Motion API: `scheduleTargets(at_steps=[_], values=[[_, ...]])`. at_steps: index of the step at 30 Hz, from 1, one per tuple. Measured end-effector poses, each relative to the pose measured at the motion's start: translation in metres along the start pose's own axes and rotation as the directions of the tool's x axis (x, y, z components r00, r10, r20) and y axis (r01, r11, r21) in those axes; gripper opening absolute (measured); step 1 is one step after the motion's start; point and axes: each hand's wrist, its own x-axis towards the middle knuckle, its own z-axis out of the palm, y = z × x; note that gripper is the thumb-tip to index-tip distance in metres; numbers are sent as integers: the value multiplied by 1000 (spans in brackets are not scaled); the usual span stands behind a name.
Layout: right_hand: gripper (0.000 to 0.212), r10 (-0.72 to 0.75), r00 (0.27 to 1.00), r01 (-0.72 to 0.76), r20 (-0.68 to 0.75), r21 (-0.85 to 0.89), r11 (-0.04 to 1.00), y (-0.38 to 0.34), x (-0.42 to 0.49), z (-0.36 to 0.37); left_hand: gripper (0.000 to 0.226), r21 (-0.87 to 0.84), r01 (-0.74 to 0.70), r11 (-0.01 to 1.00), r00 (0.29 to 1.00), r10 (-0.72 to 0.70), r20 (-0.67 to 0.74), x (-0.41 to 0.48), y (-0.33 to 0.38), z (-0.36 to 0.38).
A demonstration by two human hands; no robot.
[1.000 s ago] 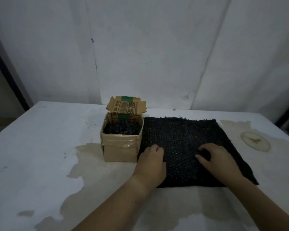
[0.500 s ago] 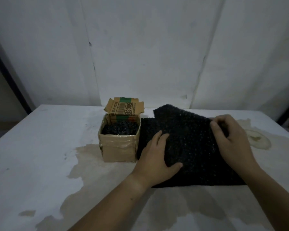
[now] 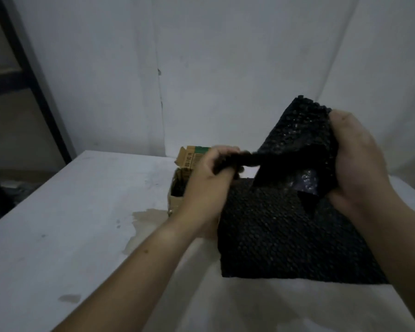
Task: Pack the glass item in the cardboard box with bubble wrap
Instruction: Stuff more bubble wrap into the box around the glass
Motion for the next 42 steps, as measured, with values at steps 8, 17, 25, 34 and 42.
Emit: scheduleTargets(at_steps=[8,17,25,34,42], values=[[22,-94,975,161,204,-340,927,38,14,56,24,584,-321,746,922,388,11,7,55,-115],[24,31,787,517,616,-686,512,78,2,54,61,880,-132,457,991,37,130,-25,18,-162],[89,441,698,413,565,-820,396,100,1,55,49,913,-212,348,974,4,225,9,10,-131],[60,163,731,541,663,-708,455,79,17,56,53,922,-172,346,968,-116,224,20,-14,-131],[73,355,737,598,575,-800,52,82,20,69,61,955,-201,217,968,-104,227,27,-16,-129]])
